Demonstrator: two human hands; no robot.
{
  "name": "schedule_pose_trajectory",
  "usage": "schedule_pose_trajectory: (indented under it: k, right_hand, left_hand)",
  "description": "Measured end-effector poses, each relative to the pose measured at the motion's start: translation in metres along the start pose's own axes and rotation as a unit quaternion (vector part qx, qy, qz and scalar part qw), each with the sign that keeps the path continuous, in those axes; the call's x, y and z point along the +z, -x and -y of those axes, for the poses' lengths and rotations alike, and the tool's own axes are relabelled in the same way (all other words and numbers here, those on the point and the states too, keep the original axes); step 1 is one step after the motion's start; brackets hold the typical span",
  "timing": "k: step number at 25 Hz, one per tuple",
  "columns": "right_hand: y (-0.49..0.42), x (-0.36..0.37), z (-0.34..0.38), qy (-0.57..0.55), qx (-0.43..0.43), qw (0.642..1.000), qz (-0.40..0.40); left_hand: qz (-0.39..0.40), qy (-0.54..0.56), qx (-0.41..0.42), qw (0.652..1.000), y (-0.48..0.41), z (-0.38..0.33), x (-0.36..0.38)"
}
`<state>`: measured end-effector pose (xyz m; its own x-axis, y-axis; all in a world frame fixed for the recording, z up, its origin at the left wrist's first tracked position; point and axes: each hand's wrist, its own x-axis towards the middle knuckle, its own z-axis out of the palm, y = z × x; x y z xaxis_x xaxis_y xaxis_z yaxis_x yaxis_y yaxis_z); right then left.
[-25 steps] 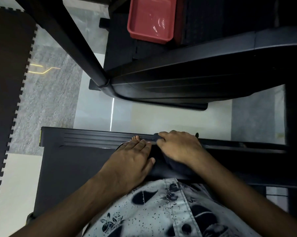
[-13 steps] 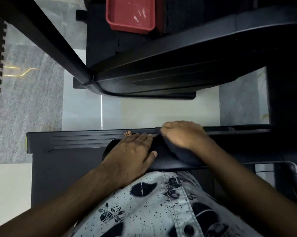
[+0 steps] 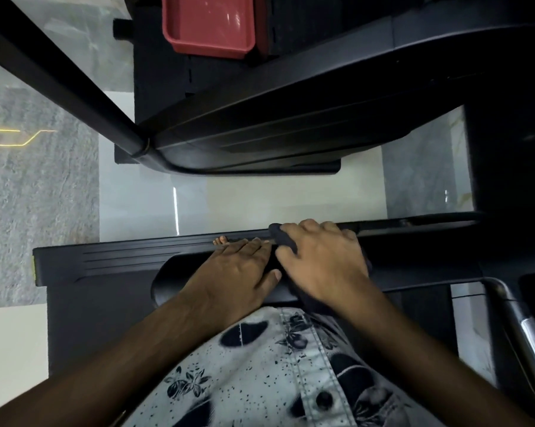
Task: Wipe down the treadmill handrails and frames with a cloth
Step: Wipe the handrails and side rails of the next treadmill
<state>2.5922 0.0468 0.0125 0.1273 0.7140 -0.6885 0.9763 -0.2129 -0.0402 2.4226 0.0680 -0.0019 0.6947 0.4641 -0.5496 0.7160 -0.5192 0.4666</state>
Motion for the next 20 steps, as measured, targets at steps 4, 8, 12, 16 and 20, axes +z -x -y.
schedule_pose_trajectory:
  k: [4, 8, 12, 16, 20]
  right_hand:
    - [-0.025, -0.016, -0.021, -0.026, 0.086, 0.993, 0.072]
    - [-0.01, -0.004, -0.033, -0.023, -0.016, 1.0, 0.006]
    - [-0.019, -0.011, -0.054, -0.024, 0.031, 0.998, 0.046]
    - [-0.026, -0.014, -0.071, -0.051, 0.013, 0.997, 0.055]
    - [-0.01, -0.009, -0.076, 0.004, 0.026, 1.0, 0.017]
  left_hand:
    - [-0.002, 0.003, -0.013, 1.0, -0.003, -0.018, -0.001]
    - [-0.012, -0.001, -0.013, 1.0, -0.013, -0.029, 0.0]
    - [0.0, -0.003, -0.034, 0.999, -0.016, -0.047, 0.0]
    - [-0.012, 0.005, -0.05, 0.999, -0.025, -0.056, 0.002]
    - [-0.015, 0.006, -0.056, 0.998, -0.031, -0.072, 0.002]
